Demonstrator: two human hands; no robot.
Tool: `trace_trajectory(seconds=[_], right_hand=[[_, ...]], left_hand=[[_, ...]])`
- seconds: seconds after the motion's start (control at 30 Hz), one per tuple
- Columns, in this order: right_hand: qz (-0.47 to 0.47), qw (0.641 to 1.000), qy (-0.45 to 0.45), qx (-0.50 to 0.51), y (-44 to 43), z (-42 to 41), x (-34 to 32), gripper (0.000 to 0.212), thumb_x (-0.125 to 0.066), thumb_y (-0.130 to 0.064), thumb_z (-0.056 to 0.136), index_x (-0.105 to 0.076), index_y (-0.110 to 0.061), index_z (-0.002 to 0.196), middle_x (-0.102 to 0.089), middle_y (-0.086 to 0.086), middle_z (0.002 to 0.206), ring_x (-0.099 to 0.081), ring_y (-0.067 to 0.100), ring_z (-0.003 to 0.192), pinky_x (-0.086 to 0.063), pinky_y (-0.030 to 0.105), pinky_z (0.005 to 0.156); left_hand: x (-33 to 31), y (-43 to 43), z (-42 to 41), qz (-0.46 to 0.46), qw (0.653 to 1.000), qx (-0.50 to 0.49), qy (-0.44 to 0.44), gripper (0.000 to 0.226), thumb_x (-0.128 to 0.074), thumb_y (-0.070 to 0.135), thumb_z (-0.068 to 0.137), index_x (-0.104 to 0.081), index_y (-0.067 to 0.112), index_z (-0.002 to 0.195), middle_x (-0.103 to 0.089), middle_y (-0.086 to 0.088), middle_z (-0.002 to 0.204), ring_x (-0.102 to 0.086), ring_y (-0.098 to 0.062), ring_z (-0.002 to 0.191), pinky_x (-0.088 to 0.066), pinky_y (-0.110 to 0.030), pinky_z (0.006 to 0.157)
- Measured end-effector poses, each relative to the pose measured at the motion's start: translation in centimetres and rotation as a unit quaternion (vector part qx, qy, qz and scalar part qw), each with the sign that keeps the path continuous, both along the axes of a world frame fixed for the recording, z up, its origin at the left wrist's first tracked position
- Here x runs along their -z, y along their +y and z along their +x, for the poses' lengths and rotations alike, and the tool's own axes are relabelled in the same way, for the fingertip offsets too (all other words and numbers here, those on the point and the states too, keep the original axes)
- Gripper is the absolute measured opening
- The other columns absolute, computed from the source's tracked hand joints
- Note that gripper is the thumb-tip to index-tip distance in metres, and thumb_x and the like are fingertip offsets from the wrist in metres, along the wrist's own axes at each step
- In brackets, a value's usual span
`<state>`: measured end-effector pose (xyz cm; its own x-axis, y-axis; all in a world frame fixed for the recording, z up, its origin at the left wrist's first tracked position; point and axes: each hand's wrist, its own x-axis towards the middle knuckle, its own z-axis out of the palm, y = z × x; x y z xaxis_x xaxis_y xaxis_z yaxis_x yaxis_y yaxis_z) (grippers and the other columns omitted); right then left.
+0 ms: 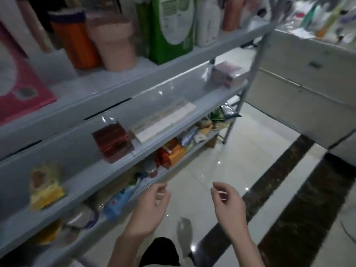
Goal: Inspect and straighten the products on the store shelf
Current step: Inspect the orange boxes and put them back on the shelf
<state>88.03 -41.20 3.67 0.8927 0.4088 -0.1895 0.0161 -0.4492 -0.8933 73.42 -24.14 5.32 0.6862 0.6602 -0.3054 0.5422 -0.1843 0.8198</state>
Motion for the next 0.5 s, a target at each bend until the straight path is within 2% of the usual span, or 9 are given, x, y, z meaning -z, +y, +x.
trace_trajectory(seconds=[0.07,0.17,0.27,0.33,0.43,0.5], right_hand=[[-0.007,0.999,0.012,0.030,-1.3,2.1,0.6,0.014,-0.064,-0.028,0.101,-0.068,-0.029,0.115,-0.067,-0.013,0.113,-0.062,-0.001,0.100,-0.048,0.018,0.082],[-0.023,0.997,0.015,0.068,-2.2,5.3,1.6,0.016,-0.064,-0.029,0.100,-0.070,-0.028,0.115,-0.066,-0.013,0.113,-0.062,-0.003,0.100,-0.046,0.014,0.079],[-0.032,0.996,0.017,0.085,-2.0,9.4,2.4,0.017,-0.064,-0.029,0.100,-0.070,-0.027,0.116,-0.066,-0.012,0.114,-0.062,0.000,0.102,-0.050,0.021,0.087],[-0.039,0.995,0.011,0.087,-1.2,12.8,2.5,0.017,-0.064,-0.029,0.100,-0.070,-0.028,0.116,-0.066,-0.012,0.115,-0.061,0.000,0.102,-0.049,0.020,0.086],[-0.044,0.995,-0.002,0.090,0.5,18.5,1.7,0.018,-0.063,-0.030,0.101,-0.069,-0.029,0.118,-0.065,-0.013,0.115,-0.061,-0.004,0.100,-0.045,0.011,0.079],[-0.052,0.994,-0.014,0.091,1.3,22.6,0.6,0.021,-0.062,-0.031,0.101,-0.069,-0.029,0.121,-0.064,-0.015,0.116,-0.061,-0.004,0.100,-0.045,0.010,0.077]], left_hand=[[0.5,0.1,3.4,-0.011,0.999,0.028,0.011,0.026,-0.057,0.038,0.102,-0.058,0.032,0.126,-0.063,0.016,0.116,-0.059,0.005,0.106,-0.044,-0.012,0.083],[1.1,0.2,8.0,-0.009,0.998,0.059,0.015,0.021,-0.060,0.033,0.101,-0.060,0.030,0.122,-0.064,0.013,0.113,-0.061,0.000,0.106,-0.043,-0.008,0.079],[1.8,0.8,12.8,-0.009,0.997,0.071,0.018,0.016,-0.061,0.028,0.101,-0.062,0.034,0.116,-0.067,0.012,0.111,-0.062,-0.001,0.105,-0.044,-0.008,0.080],[2.0,1.6,16.7,-0.014,0.997,0.070,0.021,0.015,-0.061,0.027,0.101,-0.063,0.033,0.114,-0.067,0.011,0.110,-0.061,0.002,0.101,-0.043,-0.004,0.075],[2.0,3.3,23.2,-0.012,0.996,0.085,0.026,0.020,-0.059,0.029,0.101,-0.064,0.027,0.120,-0.065,0.011,0.108,-0.058,0.005,0.096,-0.042,-0.006,0.069],[1.8,4.4,27.8,0.001,0.995,0.092,0.024,0.026,-0.058,0.033,0.101,-0.063,0.025,0.125,-0.064,0.012,0.107,-0.056,0.006,0.096,-0.042,-0.011,0.071]])
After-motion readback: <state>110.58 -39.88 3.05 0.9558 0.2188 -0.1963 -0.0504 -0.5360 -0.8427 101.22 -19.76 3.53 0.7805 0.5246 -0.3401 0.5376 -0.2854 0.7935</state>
